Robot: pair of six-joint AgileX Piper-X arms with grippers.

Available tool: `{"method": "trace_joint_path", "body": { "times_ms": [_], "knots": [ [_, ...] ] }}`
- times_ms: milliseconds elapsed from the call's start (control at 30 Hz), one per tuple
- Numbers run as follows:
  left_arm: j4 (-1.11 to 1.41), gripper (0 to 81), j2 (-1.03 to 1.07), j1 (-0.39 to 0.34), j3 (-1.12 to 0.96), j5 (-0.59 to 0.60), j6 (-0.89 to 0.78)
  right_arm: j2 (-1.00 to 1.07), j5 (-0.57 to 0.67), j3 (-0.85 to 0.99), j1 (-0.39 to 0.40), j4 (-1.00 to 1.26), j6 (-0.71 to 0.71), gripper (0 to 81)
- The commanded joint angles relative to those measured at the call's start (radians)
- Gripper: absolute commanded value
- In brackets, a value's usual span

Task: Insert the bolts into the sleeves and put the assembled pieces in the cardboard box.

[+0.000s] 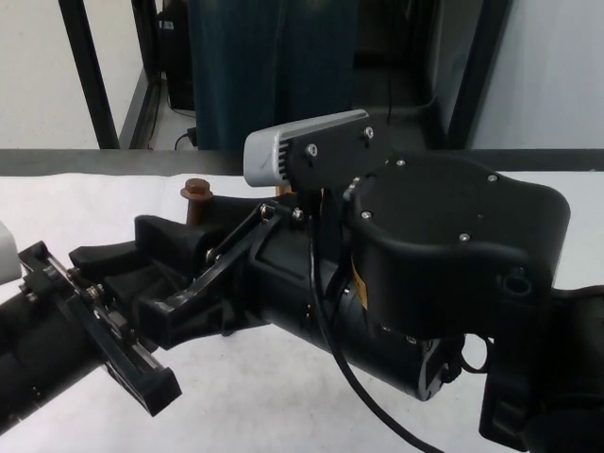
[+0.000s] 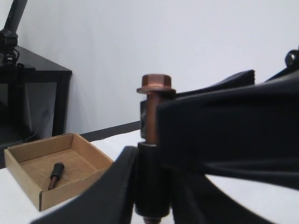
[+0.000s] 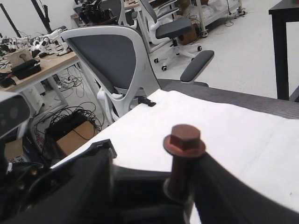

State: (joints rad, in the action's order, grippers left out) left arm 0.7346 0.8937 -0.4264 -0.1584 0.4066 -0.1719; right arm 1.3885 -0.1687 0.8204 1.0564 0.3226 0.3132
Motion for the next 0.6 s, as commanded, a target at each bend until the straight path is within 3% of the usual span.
{"method": "trace_joint_path", "body": {
  "times_ms": [0,133,233,433,567],
  "knots": [
    [0.060,0.8,-0.010,-0.004,-0.014,0.002,0.023,-0.005,0.046,0.003,0.010,-0.043,-0.007,50.0],
    [0.077,0.8,-0.031,-0.004,-0.014,0.009,0.023,-0.005,0.046,0.003,0.008,-0.098,-0.060,66.0],
    [0.077,0.8,-0.048,-0.004,-0.012,0.020,0.023,-0.005,0.039,0.003,0.008,-0.097,-0.114,72.2],
    [0.077,0.8,-0.050,-0.004,-0.012,0.022,0.023,-0.005,0.039,0.003,0.008,-0.097,-0.123,72.9],
    [0.077,0.8,-0.050,-0.004,-0.012,0.012,0.023,-0.005,0.017,0.003,0.008,-0.093,-0.209,72.9]
  ]
}}
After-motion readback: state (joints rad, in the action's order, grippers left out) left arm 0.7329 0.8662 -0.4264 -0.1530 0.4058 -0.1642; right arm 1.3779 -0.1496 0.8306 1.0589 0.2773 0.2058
